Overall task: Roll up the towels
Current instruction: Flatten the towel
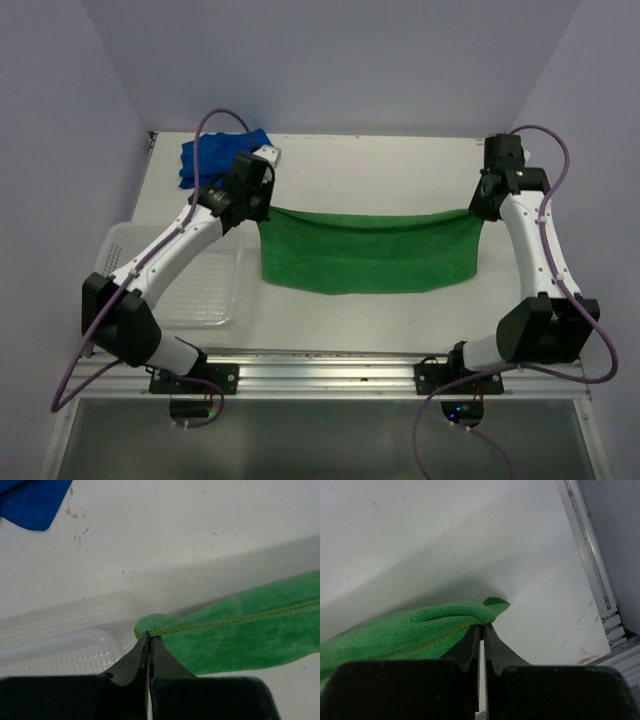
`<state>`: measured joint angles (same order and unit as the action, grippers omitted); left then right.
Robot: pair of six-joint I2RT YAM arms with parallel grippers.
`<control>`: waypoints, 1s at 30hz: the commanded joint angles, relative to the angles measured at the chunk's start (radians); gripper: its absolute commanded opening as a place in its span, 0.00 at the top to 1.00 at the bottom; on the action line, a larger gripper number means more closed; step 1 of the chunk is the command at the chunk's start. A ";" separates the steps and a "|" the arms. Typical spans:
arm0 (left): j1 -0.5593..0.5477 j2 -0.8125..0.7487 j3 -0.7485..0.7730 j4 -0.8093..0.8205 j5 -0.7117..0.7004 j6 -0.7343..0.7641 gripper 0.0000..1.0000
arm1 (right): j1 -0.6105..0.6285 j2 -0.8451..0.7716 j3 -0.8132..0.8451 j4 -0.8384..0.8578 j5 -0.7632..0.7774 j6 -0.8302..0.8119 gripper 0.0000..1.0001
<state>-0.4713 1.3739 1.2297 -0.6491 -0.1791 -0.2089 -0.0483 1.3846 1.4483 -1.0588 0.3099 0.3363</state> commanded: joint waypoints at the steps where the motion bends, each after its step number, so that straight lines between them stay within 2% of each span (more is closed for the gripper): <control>1: 0.011 0.165 0.164 0.089 -0.085 0.049 1.00 | -0.010 0.086 0.009 0.180 0.058 0.017 1.00; 10: 0.068 0.474 0.402 0.127 -0.082 0.095 1.00 | -0.042 0.319 0.078 0.342 0.075 0.009 1.00; 17: 0.115 0.544 0.447 0.178 -0.019 0.101 1.00 | -0.073 0.392 0.124 0.396 0.054 0.007 1.00; 21: 0.115 0.482 0.404 0.229 0.013 0.100 1.00 | -0.073 0.328 0.101 0.408 0.029 0.007 1.00; 30: 0.114 0.145 0.200 0.281 0.023 0.062 1.00 | -0.073 0.039 0.014 0.359 -0.054 0.024 1.00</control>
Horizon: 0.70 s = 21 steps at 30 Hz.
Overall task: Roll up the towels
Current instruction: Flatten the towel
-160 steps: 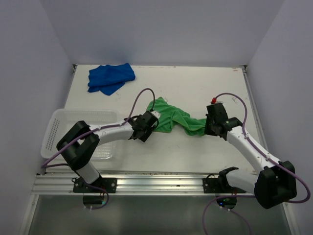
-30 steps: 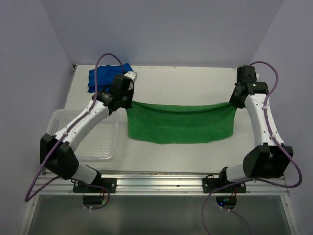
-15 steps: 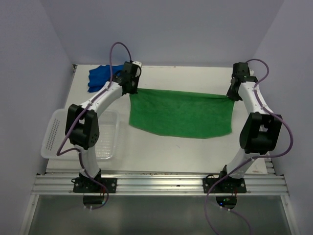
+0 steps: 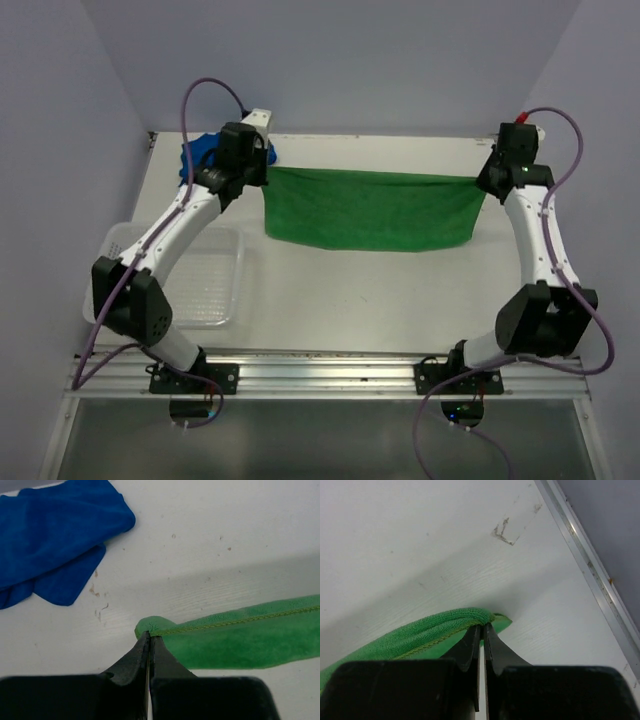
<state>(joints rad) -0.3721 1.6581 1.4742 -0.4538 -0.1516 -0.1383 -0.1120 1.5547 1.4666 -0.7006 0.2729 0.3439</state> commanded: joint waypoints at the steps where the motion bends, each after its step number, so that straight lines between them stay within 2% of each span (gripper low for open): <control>1: 0.016 -0.202 -0.063 0.089 0.004 -0.014 1.00 | -0.009 -0.187 -0.014 -0.007 -0.021 0.021 1.00; 12: 0.009 -0.598 -0.316 0.052 0.037 -0.058 1.00 | -0.009 -0.491 -0.100 -0.171 -0.044 0.037 1.00; 17: 0.004 -0.702 -0.325 -0.005 0.066 -0.080 1.00 | -0.009 -0.574 -0.060 -0.286 -0.029 0.040 1.00; 21: 0.002 -0.690 -0.267 -0.034 0.075 -0.087 1.00 | -0.009 -0.527 0.029 -0.330 0.020 0.043 1.00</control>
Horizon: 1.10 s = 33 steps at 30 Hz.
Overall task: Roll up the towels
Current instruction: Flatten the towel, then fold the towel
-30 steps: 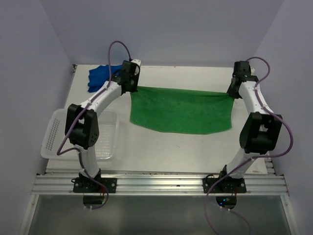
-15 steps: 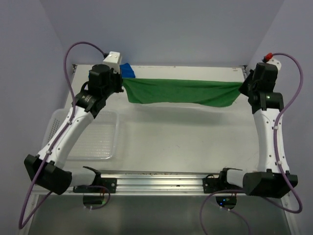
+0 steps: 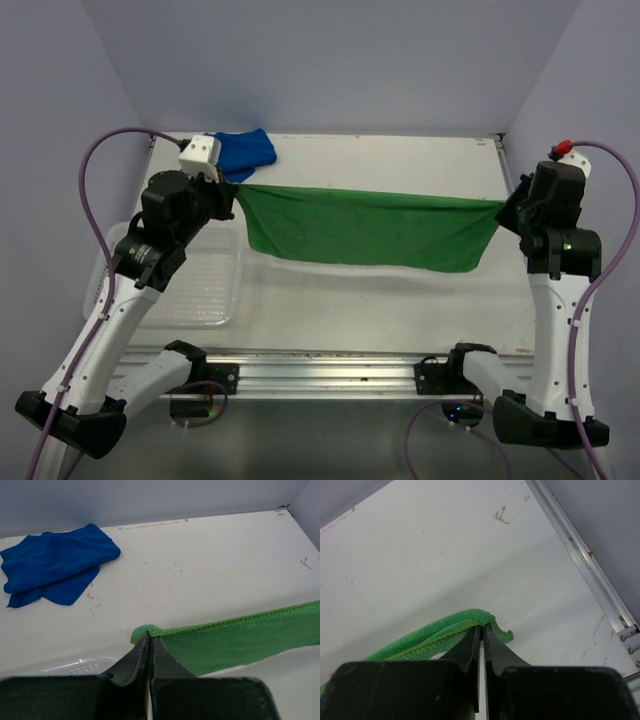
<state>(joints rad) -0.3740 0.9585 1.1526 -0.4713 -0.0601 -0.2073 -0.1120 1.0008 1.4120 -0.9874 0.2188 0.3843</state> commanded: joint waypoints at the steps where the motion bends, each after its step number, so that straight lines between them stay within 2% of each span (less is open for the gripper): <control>1: 0.004 0.025 0.065 -0.012 -0.026 -0.018 1.00 | -0.009 0.045 0.093 -0.042 0.097 0.005 1.00; 8: 0.006 0.290 0.153 0.008 -0.119 -0.004 1.00 | -0.009 0.245 0.025 0.105 0.149 0.010 1.00; 13: 0.007 0.586 0.245 0.046 -0.165 0.031 1.00 | -0.009 0.454 -0.036 0.239 0.195 0.042 1.00; 14: 0.007 0.677 0.307 0.045 -0.173 0.039 1.00 | -0.009 0.490 -0.031 0.253 0.200 0.050 1.00; 16: 0.010 0.767 0.389 0.036 -0.179 0.057 1.00 | -0.009 0.544 -0.009 0.291 0.233 0.056 1.00; 20: 0.017 0.992 0.643 -0.018 -0.185 0.088 1.00 | -0.011 0.663 0.042 0.342 0.275 0.042 1.00; 23: 0.021 1.075 0.725 -0.036 -0.196 0.108 1.00 | -0.011 0.699 0.068 0.377 0.258 0.025 1.00; 28: 0.032 1.083 0.642 0.029 -0.196 0.132 1.00 | -0.011 0.766 0.079 0.383 0.232 -0.005 1.00; 33: 0.040 1.080 0.538 0.086 -0.190 0.152 1.00 | -0.014 0.763 -0.007 0.428 0.260 -0.022 1.00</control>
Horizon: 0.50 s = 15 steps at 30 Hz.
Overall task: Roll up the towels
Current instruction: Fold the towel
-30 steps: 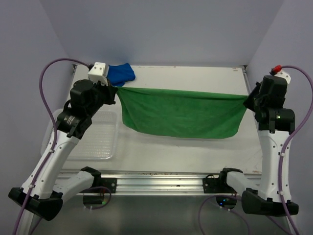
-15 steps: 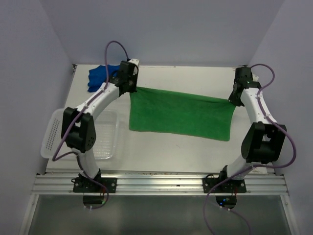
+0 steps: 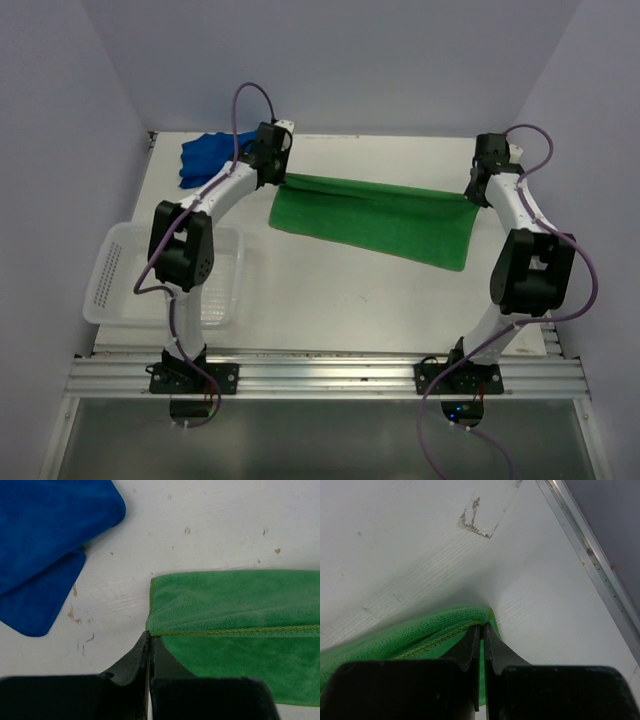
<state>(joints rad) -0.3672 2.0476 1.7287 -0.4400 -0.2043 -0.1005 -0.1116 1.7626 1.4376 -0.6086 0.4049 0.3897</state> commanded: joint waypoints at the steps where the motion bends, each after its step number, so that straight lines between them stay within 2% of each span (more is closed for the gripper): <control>1: 0.034 -0.004 -0.040 0.060 -0.049 0.045 1.00 | -0.017 -0.003 -0.039 0.046 0.069 -0.028 1.00; 15: 0.044 -0.006 -0.072 0.109 -0.023 0.067 1.00 | -0.022 -0.101 -0.176 -0.016 0.015 -0.098 1.00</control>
<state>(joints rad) -0.3588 2.0609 1.6802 -0.3870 -0.1844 -0.0761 -0.1120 1.7290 1.2922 -0.6109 0.3725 0.3336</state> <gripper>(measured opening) 0.009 0.027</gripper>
